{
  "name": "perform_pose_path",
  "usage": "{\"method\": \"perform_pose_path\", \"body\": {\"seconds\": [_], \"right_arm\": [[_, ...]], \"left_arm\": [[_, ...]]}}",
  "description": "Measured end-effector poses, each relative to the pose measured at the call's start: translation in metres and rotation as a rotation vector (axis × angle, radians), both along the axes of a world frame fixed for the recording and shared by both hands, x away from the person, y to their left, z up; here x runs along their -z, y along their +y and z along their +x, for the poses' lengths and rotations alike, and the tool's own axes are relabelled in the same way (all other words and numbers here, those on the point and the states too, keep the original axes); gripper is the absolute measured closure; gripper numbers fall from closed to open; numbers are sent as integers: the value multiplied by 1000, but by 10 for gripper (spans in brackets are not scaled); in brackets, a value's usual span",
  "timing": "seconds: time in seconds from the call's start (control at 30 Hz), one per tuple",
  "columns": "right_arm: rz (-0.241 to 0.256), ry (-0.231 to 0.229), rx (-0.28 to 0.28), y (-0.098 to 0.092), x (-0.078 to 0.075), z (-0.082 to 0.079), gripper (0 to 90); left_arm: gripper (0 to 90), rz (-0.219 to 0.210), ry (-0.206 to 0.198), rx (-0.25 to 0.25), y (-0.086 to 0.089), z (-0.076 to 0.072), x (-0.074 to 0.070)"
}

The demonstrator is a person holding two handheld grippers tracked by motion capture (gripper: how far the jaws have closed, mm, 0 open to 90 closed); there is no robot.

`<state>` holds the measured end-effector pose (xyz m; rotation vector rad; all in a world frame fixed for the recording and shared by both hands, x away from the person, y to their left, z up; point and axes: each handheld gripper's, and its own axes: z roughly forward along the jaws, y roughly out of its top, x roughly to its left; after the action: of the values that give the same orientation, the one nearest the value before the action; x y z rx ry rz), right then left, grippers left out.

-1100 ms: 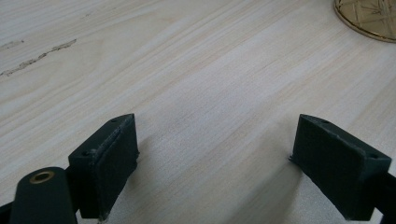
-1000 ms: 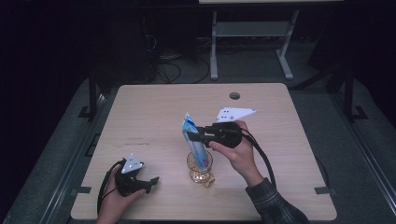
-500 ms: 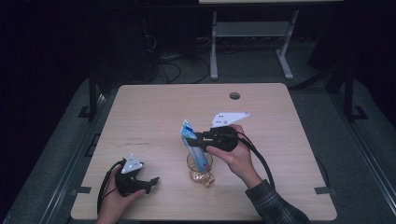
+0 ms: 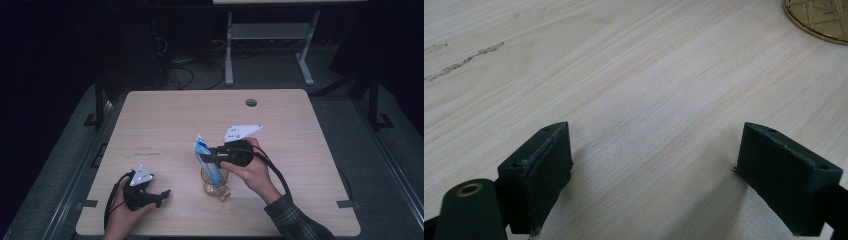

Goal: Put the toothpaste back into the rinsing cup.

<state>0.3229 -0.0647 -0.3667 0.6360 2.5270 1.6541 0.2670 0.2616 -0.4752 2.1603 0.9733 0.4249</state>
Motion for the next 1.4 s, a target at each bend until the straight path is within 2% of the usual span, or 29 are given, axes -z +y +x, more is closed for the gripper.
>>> {"method": "perform_pose_path", "body": {"seconds": [0.37, 0.73, 0.9, 1.23, 1.4], "right_arm": [[-9, 11, 5, -5, 5, 0, 728], [-10, 2, -5, -6, 6, -1, 706], [4, -4, 4, -7, 4, 0, 612], [1, -9, 31, -13, 3, 0, 440], [12, -10, 46, -24, 2, -1, 412]], "left_arm": [[132, -1, -1, -1, 0, 0, 0], [132, 0, -2, 0, 0, 0, 0], [132, 1, -1, 0, 0, 0, 0], [132, 0, -1, 0, 0, 0, 0], [132, 0, -1, -1, 0, 0, 0]]}}
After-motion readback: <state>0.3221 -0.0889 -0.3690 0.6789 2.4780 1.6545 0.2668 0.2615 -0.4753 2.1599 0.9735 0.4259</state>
